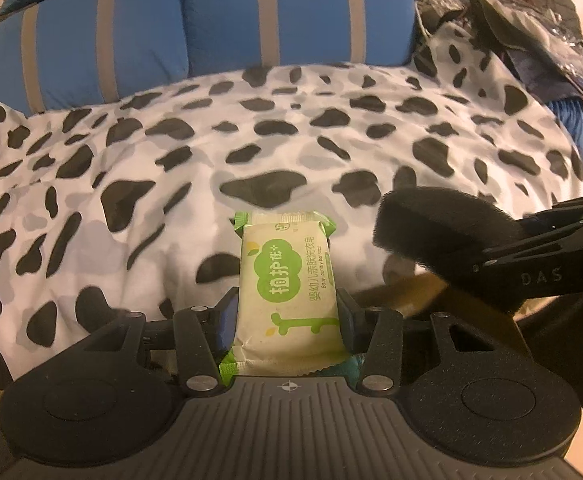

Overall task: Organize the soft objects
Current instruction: 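Carry the sponge with the right tool while the left tool carries the wipes to the box, then open both tools to drop the sponge and wipes into the box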

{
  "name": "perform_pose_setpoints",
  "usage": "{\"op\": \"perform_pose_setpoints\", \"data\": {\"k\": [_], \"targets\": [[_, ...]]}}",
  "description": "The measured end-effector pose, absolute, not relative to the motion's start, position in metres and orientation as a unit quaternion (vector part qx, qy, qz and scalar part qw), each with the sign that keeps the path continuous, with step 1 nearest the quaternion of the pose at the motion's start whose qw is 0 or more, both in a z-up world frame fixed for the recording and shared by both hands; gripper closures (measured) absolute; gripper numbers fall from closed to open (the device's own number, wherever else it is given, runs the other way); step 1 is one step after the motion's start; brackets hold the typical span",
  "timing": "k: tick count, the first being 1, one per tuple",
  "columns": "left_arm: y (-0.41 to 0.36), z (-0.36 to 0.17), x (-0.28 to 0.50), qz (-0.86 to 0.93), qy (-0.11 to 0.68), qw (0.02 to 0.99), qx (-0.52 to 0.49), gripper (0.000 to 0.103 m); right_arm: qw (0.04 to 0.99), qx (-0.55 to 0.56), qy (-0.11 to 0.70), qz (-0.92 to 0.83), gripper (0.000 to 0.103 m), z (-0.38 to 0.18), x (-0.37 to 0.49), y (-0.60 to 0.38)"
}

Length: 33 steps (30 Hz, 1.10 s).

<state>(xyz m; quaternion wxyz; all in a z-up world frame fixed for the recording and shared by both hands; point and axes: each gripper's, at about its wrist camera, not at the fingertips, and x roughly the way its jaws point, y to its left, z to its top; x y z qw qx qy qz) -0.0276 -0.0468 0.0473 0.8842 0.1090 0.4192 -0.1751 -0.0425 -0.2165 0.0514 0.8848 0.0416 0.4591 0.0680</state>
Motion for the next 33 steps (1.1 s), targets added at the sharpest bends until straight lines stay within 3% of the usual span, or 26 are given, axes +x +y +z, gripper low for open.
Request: {"op": "perform_pose_setpoints", "data": {"k": [19,33], "targets": [[-0.05,0.006,-0.027,-0.18,0.569,0.796,0.106,0.056,0.813,0.003,0.576,0.089,0.039,0.009,-0.052,-0.201],[-0.053,-0.001,-0.026,-0.174,0.584,0.785,0.111,0.055,0.803,0.007,0.589,0.092,0.036,0.006,-0.049,-0.2]]}}
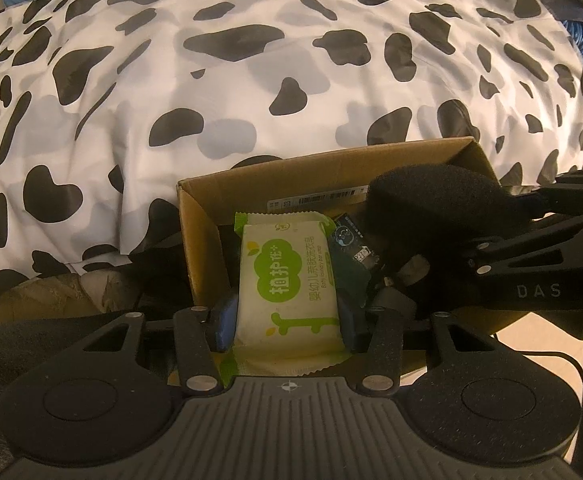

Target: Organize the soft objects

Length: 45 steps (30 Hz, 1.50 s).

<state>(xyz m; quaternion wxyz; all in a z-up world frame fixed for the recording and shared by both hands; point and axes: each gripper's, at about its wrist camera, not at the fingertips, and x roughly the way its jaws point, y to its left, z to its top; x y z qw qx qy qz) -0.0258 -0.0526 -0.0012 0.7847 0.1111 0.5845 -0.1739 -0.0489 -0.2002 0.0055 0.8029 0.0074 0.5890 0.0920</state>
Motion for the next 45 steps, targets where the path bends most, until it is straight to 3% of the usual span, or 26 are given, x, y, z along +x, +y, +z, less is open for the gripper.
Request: {"op": "perform_pose_setpoints", "data": {"k": [1,3,4,5,6,10,11,12,13,45], "targets": [[-0.053,-0.002,-0.025,-0.17,0.584,0.786,0.111,0.055,0.803,0.01,0.588,0.092,0.031,0.005,-0.049,-0.201],[-0.051,-0.004,-0.023,-0.163,0.588,0.785,0.108,0.053,0.803,0.016,0.59,0.086,0.006,0.005,-0.048,-0.204],[-0.05,-0.005,-0.022,-0.16,0.591,0.784,0.106,0.05,0.802,0.02,0.591,0.082,0.003,0.004,-0.047,-0.206],[-0.049,-0.005,-0.021,-0.157,0.593,0.783,0.102,0.034,0.801,0.025,0.593,0.079,0.0,0.004,-0.047,-0.208],[-0.047,-0.006,-0.021,-0.154,0.594,0.784,0.099,0.027,0.8,0.026,0.595,0.076,0.0,0.003,-0.047,-0.209],[-0.042,-0.008,-0.02,-0.139,0.599,0.782,0.096,0.018,0.786,0.023,0.614,0.07,0.0,-0.004,-0.048,-0.209],[-0.041,-0.009,-0.02,-0.134,0.603,0.78,0.095,0.014,0.784,0.02,0.617,0.07,0.0,-0.004,-0.049,-0.209],[-0.039,-0.011,-0.02,-0.128,0.611,0.776,0.094,0.002,0.783,0.018,0.618,0.069,0.0,-0.005,-0.049,-0.209],[-0.037,-0.012,-0.02,-0.123,0.615,0.773,0.093,0.0,0.782,0.016,0.62,0.068,0.0,-0.005,-0.05,-0.209],[-0.027,-0.013,-0.027,-0.092,0.627,0.768,0.092,0.0,0.774,0.004,0.63,0.058,0.0,-0.004,-0.061,-0.203]]}}
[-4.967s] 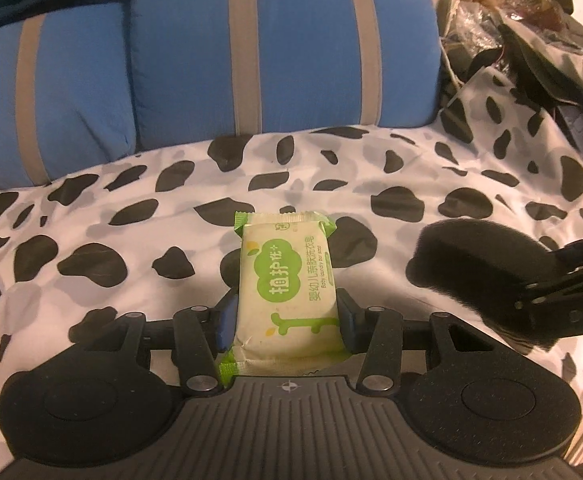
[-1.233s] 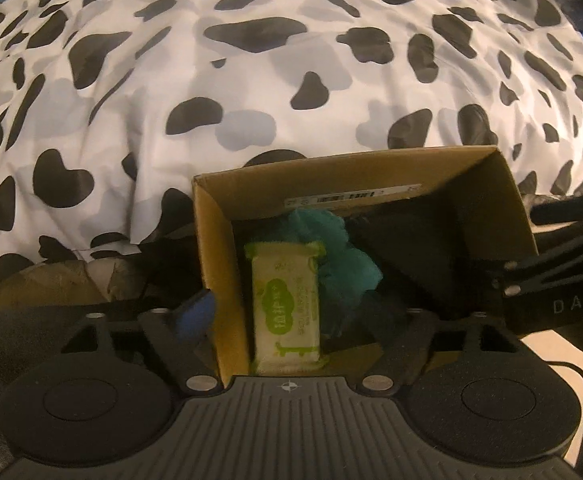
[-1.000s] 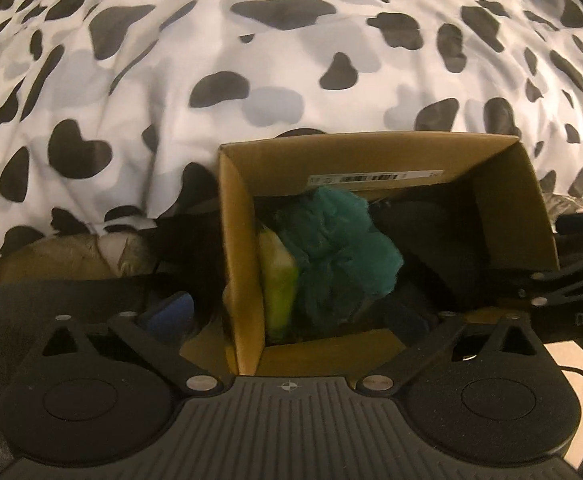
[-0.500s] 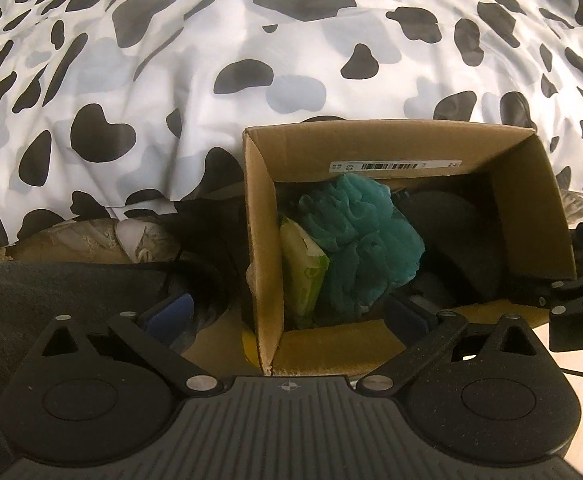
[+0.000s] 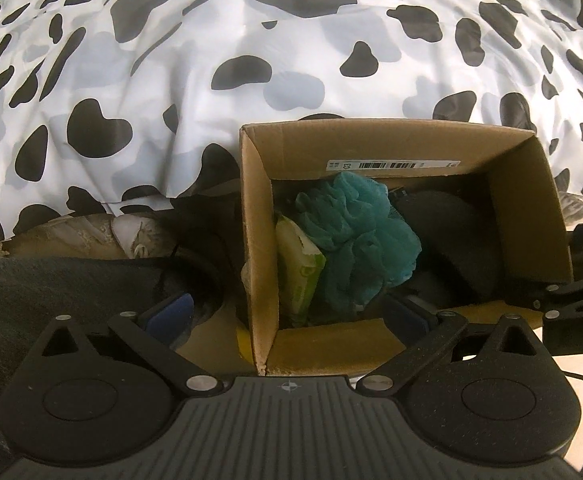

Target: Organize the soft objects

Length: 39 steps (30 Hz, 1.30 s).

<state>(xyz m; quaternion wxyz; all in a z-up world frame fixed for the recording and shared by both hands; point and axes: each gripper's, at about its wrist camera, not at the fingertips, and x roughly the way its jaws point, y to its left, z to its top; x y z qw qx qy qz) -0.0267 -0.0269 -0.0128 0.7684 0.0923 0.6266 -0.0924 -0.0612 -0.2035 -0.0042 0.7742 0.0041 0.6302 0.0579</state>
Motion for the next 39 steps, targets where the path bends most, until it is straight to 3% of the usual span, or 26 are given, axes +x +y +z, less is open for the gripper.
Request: {"op": "perform_pose_setpoints", "data": {"k": [39], "targets": [[-0.027,-0.0163,-0.0254,-0.085,0.633,0.763,0.1,0.0,0.773,-0.008,0.632,0.059,0.0,-0.0053,-0.06,-0.2025]]}}
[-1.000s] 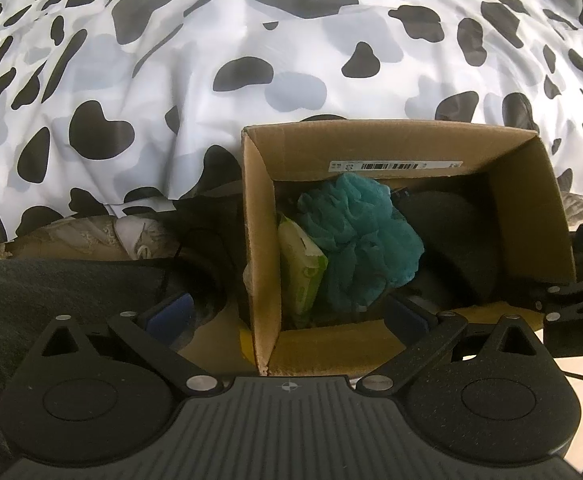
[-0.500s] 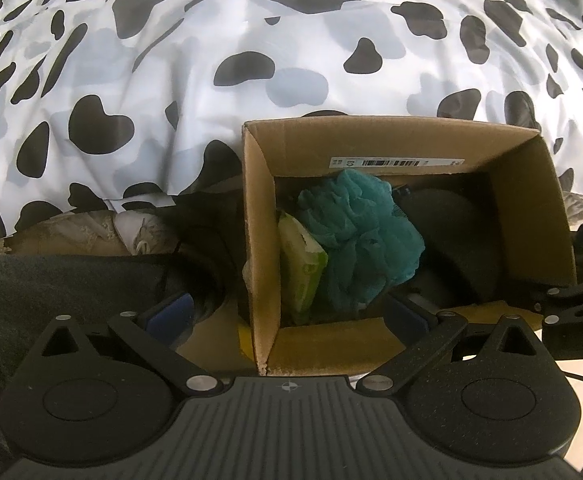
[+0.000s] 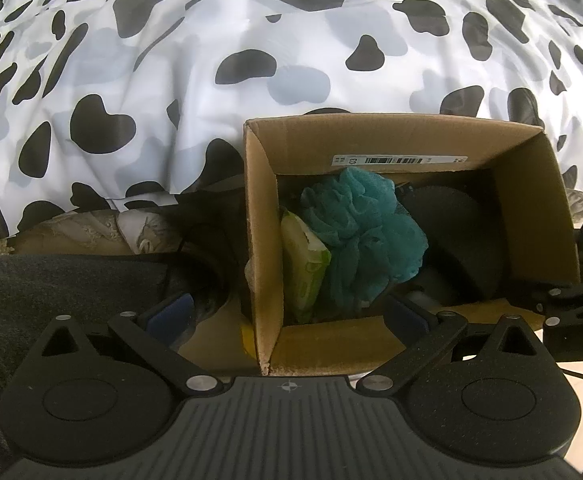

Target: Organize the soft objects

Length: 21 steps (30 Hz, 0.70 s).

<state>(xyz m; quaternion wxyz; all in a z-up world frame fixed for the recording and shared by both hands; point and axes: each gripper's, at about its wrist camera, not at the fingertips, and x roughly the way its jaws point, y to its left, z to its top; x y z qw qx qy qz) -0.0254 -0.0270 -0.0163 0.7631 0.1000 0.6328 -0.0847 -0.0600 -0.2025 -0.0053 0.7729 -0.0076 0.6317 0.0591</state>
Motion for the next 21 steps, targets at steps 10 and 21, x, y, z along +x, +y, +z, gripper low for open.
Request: {"op": "perform_pose_setpoints", "data": {"k": [10,21], "targets": [[-0.0273,-0.0165,-0.0248,-0.084,0.634,0.762,0.104,0.0,0.772,-0.012,0.633,0.06,0.0,-0.0065,-0.0603,-0.202],[-0.0266,-0.015,-0.0249,-0.076,0.628,0.767,0.107,0.0,0.771,-0.015,0.634,0.059,0.0,-0.0065,-0.0605,-0.2008]]}}
